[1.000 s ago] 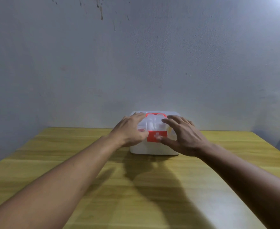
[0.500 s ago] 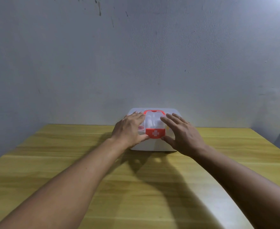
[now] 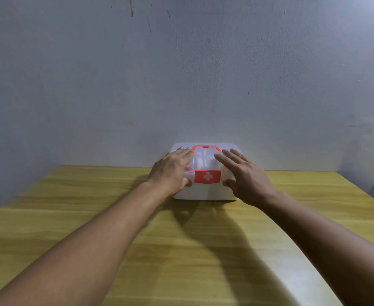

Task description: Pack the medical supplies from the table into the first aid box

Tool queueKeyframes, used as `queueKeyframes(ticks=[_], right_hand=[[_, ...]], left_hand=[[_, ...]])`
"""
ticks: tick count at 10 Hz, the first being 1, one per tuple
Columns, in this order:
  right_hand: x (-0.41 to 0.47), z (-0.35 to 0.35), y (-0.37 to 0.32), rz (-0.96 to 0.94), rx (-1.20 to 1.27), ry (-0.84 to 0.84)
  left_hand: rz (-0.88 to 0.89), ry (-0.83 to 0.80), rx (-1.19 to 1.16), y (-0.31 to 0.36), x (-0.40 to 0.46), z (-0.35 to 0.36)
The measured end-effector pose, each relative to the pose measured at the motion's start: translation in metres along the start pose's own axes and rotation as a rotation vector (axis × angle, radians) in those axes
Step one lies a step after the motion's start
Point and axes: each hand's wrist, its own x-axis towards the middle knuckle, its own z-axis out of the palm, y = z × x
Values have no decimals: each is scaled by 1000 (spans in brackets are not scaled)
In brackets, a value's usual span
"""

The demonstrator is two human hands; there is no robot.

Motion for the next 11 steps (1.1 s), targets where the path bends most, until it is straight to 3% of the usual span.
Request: queueKeyframes(ticks=[7, 9, 11], right_hand=[[25, 22, 13, 45, 103, 66], [13, 24, 5, 62, -59, 39], [-30, 30, -5, 166, 40, 70]], left_hand=[[-7, 39, -80, -10, 28, 18], [-31, -93, 155, -3, 17, 15], [-30, -121, 60, 5, -35, 13]])
